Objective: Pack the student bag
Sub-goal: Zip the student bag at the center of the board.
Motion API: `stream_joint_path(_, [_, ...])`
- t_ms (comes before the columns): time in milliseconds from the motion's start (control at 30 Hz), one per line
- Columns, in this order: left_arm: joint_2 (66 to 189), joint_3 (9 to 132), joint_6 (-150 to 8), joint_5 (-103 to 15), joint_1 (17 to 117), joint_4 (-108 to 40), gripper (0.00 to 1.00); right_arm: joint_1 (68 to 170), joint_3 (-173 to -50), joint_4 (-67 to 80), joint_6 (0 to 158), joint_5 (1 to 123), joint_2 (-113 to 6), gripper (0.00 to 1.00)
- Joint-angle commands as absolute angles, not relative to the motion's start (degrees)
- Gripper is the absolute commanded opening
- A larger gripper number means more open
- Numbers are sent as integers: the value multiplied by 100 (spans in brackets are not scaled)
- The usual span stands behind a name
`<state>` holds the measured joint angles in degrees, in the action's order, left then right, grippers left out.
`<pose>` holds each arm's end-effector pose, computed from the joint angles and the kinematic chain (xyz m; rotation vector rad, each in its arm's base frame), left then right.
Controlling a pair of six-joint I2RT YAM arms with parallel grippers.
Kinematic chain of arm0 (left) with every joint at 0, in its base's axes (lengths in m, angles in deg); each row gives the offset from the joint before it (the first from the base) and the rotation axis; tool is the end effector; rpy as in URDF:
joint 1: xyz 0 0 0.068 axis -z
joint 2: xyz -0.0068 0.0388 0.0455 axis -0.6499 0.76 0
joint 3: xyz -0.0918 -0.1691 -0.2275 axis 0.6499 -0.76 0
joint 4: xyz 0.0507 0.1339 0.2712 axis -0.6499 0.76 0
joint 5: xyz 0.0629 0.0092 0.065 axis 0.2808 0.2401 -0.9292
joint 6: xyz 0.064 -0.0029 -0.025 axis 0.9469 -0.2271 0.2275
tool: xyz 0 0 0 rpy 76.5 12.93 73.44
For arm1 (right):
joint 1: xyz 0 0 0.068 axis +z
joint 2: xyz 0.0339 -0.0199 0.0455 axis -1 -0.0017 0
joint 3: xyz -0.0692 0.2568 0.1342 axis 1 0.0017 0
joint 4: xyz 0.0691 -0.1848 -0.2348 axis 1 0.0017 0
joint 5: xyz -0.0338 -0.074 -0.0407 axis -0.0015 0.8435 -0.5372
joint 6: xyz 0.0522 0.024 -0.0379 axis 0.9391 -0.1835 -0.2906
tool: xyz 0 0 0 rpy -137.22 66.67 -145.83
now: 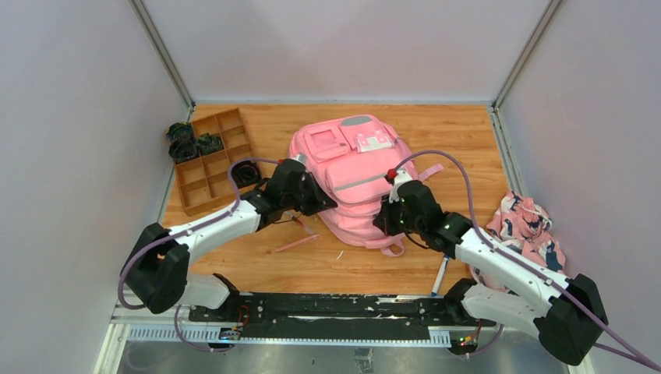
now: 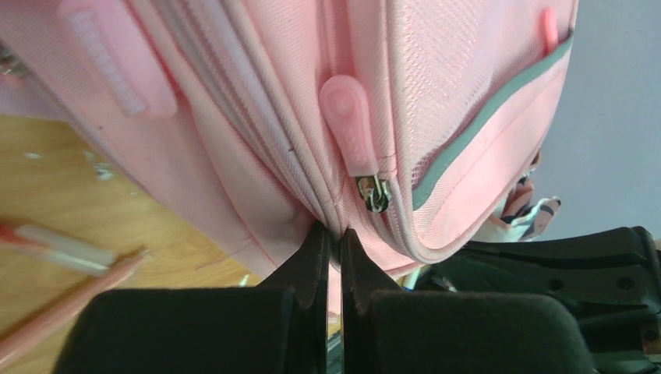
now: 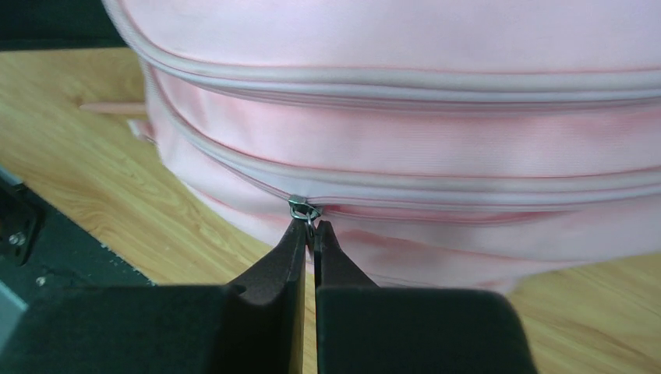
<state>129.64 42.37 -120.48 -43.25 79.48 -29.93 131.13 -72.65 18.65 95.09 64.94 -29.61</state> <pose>0.2600 -0.2210 0.2094 -0.3741 2.4002 -1.0744 0.1975 0.1794 0.2410 -0.4078 2.2030 0.7256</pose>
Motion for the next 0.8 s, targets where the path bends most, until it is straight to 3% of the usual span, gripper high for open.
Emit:
stream_joint_path(0, [12583,4546,-11082,-5008,7232,-2007,0,12991,-7509,3056,9148,7563,-2705,0])
stream_joint_path(233, [12885,5105,-10094,-4945,6480,-1717,0,12613,-7790,3183,8996,7545,-2850,0])
stream_joint_path(500, [14814,7507,-9048,-4639,6141,-915,0,12618,-8152,3283,8888,7480,-3235,0])
stream_joint_path(600, [15216,8314,-8889,-4075,6148,-570,39,12619,-8282,3292,8975,7277,-3291,0])
stream_joint_path(667, [15201,8576,-8869,-3767,6264,-443,50,12613,-8386,3297,9067,7196,-3342,0])
stream_joint_path(767, [14681,8524,-8784,-3978,6589,-283,54,12615,-8540,3327,9217,7269,-3455,0])
